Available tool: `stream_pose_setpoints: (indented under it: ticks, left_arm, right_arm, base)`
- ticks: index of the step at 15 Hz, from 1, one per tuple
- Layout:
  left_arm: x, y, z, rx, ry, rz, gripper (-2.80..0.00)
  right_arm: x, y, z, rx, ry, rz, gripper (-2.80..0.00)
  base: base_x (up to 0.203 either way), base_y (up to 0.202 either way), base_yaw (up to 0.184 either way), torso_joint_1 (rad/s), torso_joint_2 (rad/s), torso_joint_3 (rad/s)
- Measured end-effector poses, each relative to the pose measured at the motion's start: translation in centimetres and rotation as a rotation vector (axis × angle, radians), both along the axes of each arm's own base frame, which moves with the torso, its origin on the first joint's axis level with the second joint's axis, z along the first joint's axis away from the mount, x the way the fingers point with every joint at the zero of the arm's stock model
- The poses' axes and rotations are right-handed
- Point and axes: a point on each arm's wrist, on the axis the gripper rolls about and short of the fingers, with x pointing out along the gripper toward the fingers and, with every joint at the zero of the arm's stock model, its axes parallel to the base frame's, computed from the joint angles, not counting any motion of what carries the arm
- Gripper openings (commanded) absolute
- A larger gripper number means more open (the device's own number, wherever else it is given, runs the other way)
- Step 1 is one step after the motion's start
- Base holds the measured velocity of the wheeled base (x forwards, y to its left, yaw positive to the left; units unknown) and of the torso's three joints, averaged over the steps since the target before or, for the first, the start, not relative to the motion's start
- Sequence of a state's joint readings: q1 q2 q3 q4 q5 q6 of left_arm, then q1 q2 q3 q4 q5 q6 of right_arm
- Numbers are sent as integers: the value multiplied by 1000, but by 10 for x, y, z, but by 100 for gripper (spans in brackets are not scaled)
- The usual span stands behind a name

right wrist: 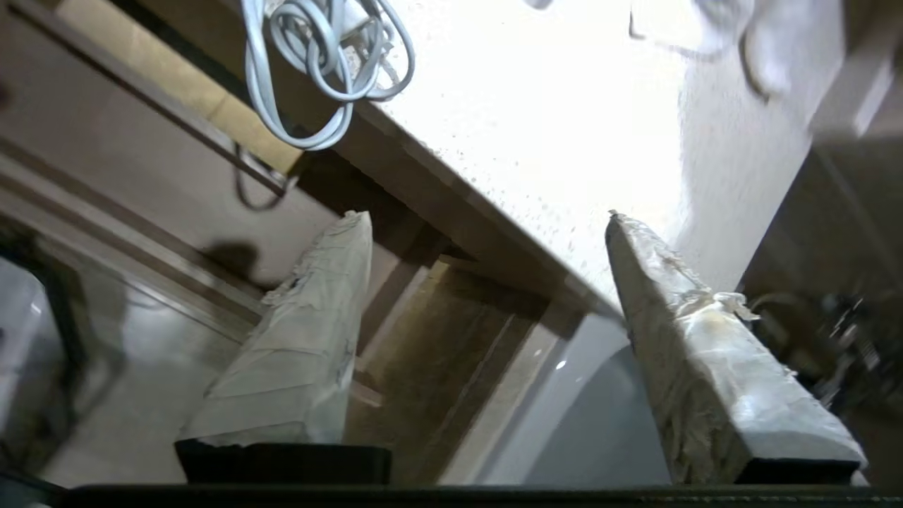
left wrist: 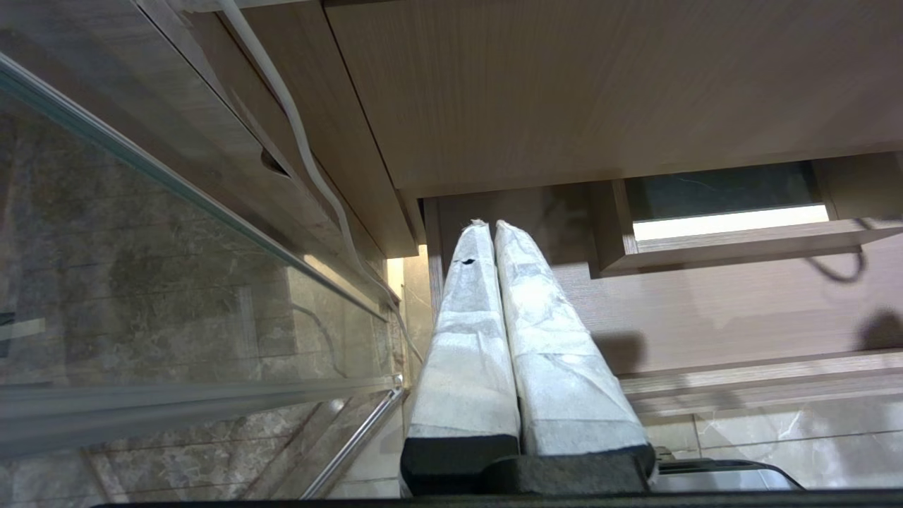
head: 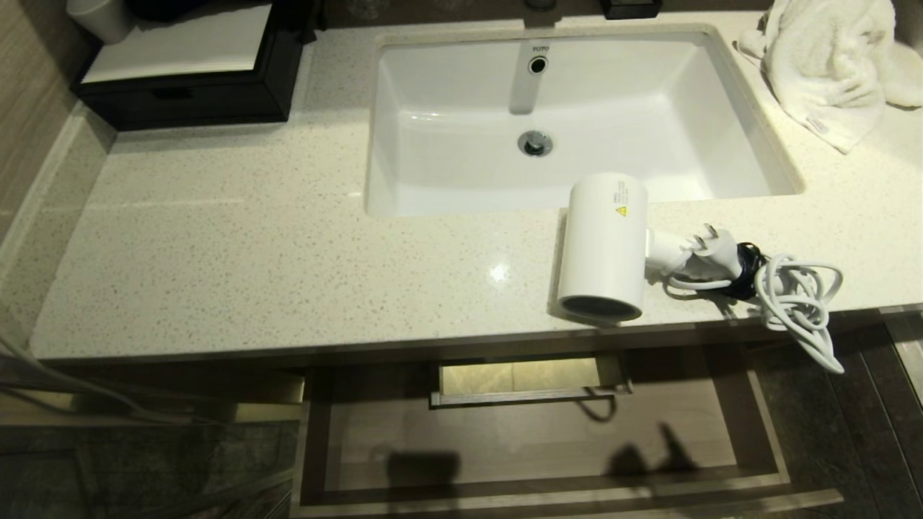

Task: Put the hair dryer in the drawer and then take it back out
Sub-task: Pick up the hairdryer

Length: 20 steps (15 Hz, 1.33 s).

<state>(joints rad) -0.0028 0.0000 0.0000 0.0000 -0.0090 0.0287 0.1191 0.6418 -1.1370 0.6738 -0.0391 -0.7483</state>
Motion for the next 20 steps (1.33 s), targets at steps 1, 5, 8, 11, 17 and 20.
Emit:
stream_pose_setpoints:
  ticks: [1, 5, 8, 11, 17, 20]
  left_arm:
    - [0, 0, 0, 0, 0, 0, -280]
    - [0, 0, 0, 0, 0, 0, -280]
    - [0, 0, 0, 0, 0, 0, -280]
    - [0, 0, 0, 0, 0, -1, -280]
    - [0, 0, 0, 1, 0, 0, -280]
    - [0, 0, 0, 0, 0, 0, -280]
  right_arm:
    - [5, 1, 6, -87, 13, 49, 0]
    - [29, 10, 13, -226, 194, 386, 0]
    - [54, 18, 23, -179, 300, 538, 0]
    - [86, 25, 33, -148, 358, 605, 0]
    - [139, 39, 24, -141, 564, 650, 0]
    - [157, 45, 18, -169, 602, 690, 0]
  base:
    - [0, 0, 0, 0, 0, 0]
    - [0, 0, 0, 0, 0, 0]
    - [0, 0, 0, 0, 0, 0]
    - [0, 0, 0, 0, 0, 0]
    - [0, 0, 0, 0, 0, 0]
    - [0, 0, 0, 0, 0, 0]
